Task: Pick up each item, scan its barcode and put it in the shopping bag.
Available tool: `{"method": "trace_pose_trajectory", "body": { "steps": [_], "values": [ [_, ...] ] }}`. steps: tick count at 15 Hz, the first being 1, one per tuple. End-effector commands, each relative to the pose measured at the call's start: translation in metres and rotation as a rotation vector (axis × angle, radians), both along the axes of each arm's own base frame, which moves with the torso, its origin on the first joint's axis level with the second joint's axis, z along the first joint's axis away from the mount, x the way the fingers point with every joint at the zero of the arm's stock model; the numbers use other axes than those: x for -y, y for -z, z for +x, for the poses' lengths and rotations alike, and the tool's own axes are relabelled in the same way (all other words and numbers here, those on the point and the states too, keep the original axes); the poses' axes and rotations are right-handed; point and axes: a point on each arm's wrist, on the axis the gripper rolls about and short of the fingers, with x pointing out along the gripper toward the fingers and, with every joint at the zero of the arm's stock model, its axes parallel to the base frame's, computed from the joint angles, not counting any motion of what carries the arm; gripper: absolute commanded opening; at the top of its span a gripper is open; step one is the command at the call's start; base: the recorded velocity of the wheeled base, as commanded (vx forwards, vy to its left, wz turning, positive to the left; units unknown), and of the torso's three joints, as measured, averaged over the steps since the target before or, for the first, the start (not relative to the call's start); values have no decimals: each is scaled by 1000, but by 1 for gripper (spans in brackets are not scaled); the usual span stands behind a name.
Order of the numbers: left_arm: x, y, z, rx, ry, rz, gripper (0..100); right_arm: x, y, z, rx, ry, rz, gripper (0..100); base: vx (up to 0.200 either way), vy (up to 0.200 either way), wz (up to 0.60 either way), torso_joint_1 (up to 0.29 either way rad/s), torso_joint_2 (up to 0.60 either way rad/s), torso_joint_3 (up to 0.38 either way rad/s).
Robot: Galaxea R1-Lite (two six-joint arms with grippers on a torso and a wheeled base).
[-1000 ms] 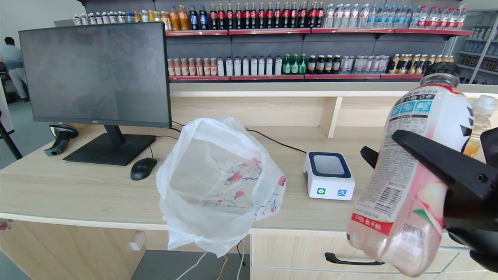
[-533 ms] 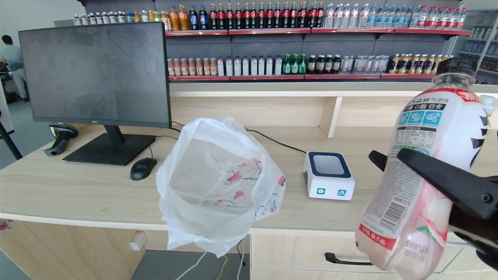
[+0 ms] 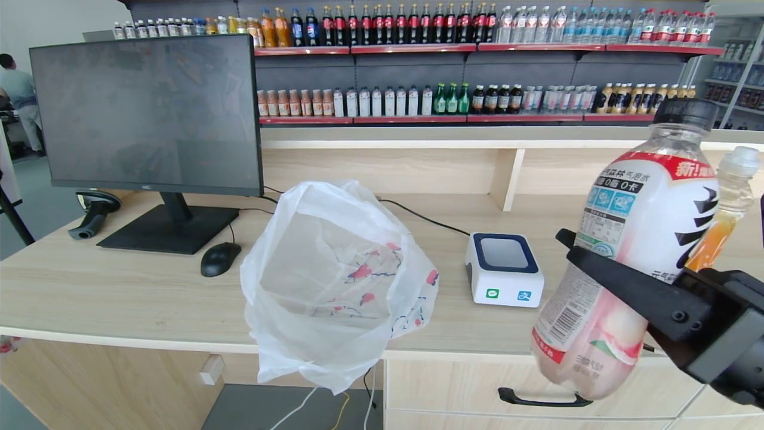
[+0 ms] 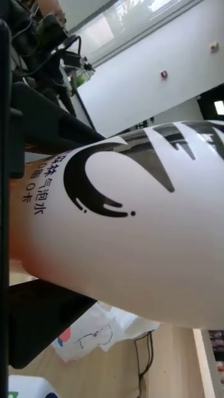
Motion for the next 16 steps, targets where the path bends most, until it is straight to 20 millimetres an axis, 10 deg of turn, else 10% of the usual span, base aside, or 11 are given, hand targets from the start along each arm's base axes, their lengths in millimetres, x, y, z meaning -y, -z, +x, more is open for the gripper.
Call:
{"method": "trace_pose_trajectory", "body": {
  "steps": [1,9,12,16],
  "values": [
    [0,0,0,1,0,0,100,4,15,27,38,122,-122,0,0,0,0,0,0,0],
    [0,0,0,1,0,0,100,38,1,65,264,422,-274,0,0,0,0,0,0,0],
    [0,0,0,1,0,0,100,38,-23,95,414,494,-288,0,0,0,0,0,0,0],
    [0,0,0,1,0,0,100,27,-8,111,477,507,-408,0,0,0,0,0,0,0]
  ]
}}
